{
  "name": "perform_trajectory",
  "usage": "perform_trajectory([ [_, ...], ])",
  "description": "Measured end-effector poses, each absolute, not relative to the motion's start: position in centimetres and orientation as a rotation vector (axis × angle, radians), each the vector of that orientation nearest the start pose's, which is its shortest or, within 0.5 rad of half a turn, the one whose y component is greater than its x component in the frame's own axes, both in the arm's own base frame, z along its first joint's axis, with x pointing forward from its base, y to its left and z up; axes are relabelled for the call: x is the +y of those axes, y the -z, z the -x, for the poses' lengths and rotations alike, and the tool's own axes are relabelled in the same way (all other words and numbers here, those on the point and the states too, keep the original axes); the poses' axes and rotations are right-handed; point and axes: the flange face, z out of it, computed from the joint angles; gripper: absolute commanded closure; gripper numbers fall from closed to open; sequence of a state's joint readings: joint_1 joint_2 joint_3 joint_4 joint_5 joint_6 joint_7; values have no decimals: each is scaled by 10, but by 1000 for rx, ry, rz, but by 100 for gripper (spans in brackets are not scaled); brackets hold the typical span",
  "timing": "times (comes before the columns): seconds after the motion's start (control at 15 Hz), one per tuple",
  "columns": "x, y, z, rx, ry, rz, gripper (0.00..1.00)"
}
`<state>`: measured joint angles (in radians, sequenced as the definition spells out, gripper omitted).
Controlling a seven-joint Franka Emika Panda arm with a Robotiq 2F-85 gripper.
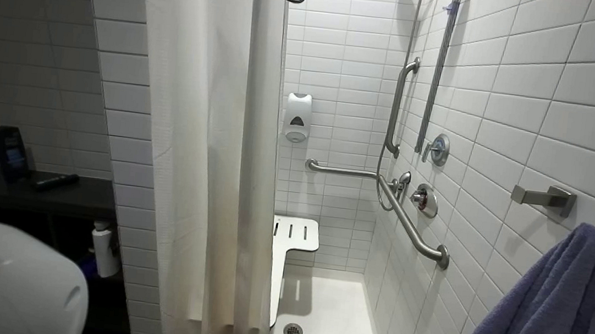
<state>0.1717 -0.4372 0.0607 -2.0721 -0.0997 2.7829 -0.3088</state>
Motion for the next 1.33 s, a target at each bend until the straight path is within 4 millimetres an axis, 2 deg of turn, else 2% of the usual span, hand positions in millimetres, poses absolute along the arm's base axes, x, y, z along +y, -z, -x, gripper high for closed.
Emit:
perform_trajectory([
  [0.73, 118, -742, -450, -823, 1764, 2653, 0],
  [1.07, 130, -728, -467, -807, 1724, 2677, 0],
  [1.33, 143, -726, -482, -831, 1733, 2682, 0],
])
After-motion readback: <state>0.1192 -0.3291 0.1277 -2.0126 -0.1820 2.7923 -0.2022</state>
